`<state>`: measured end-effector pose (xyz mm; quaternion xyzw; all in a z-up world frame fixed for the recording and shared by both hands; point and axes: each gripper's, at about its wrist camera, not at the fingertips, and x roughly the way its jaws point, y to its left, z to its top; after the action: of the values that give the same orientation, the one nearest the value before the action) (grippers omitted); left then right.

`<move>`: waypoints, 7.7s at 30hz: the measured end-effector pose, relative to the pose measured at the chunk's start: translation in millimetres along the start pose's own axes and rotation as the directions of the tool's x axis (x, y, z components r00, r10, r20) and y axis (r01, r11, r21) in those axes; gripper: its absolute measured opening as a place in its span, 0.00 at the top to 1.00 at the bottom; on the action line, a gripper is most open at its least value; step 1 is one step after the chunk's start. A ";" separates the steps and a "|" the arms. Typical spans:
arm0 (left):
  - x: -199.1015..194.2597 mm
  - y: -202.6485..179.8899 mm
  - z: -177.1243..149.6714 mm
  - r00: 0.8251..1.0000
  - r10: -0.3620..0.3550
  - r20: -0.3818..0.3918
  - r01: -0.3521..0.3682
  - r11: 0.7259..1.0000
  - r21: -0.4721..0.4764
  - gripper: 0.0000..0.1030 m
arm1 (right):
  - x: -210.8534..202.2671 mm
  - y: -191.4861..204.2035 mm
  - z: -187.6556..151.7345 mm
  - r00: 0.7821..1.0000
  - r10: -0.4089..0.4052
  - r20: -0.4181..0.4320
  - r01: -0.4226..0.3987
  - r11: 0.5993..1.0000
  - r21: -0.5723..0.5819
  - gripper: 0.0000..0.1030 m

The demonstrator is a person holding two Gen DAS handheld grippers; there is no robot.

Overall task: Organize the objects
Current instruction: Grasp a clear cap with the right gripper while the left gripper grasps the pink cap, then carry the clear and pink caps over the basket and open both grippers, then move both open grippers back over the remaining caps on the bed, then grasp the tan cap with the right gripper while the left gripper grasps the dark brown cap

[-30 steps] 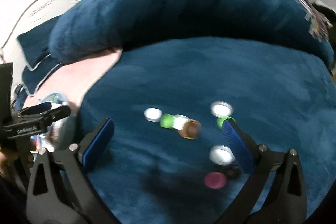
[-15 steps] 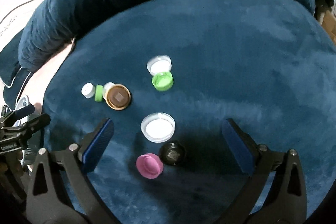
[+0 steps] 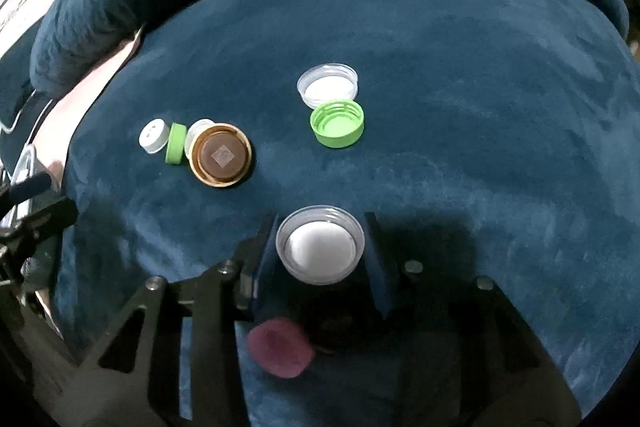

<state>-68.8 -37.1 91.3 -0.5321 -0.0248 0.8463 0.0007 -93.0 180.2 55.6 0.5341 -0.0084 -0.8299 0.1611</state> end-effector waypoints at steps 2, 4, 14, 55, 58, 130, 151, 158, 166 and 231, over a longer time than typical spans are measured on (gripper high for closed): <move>-0.1 -6.7 -1.1 1.000 -0.029 0.000 0.029 1.000 0.010 0.01 | -8.8 -2.9 -1.0 0.999 0.019 0.026 -0.020 1.000 0.019 0.60; 0.1 -21.1 -4.9 0.998 -0.069 0.004 0.068 0.997 0.040 0.01 | -19.3 -9.4 -4.0 0.998 0.038 0.052 -0.041 0.997 0.059 0.60; 13.4 -119.5 -44.9 0.970 -0.243 0.021 0.228 0.933 0.279 0.02 | -79.3 -57.7 -24.8 0.985 -0.007 0.172 -0.040 0.962 0.270 0.59; -72.3 58.6 -61.5 0.967 -0.113 0.227 0.144 0.981 -0.129 0.71 | -83.3 86.9 -38.5 0.978 0.122 0.168 -0.123 0.992 -0.002 0.59; -88.2 89.3 -63.4 0.962 -0.084 0.260 0.135 0.973 -0.187 0.71 | -82.1 114.5 -33.5 0.974 0.154 0.164 -0.148 0.988 -0.044 0.59; -120.4 229.5 -40.3 0.957 0.243 0.160 -0.142 0.870 -0.471 0.01 | -82.0 239.9 45.4 0.954 0.247 0.169 -0.206 0.952 -0.228 0.00; -40.6 49.6 14.5 0.990 0.114 0.089 -0.108 0.992 -0.064 0.01 | -35.5 60.2 48.7 0.988 0.141 0.064 -0.141 0.990 -0.012 0.00; -29.8 72.3 14.2 0.991 0.120 0.054 -0.113 0.985 -0.128 0.01 | 8.3 54.1 61.0 0.948 0.317 -0.013 -0.316 0.947 0.058 0.00; -20.0 96.3 9.5 0.988 0.153 0.020 -0.147 0.973 -0.179 0.01 | 34.9 67.3 62.5 0.919 0.384 -0.089 -0.382 0.924 0.035 0.00; -9.3 89.0 -5.3 0.998 0.064 0.002 -0.063 0.982 -0.178 0.01 | -9.2 105.2 19.5 0.978 0.202 0.055 -0.188 0.962 -0.201 0.60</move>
<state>-57.7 -126.1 93.6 -0.5275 -0.0833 0.8422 -0.0740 -79.7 80.0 91.6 0.4810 0.0141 -0.8262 0.2929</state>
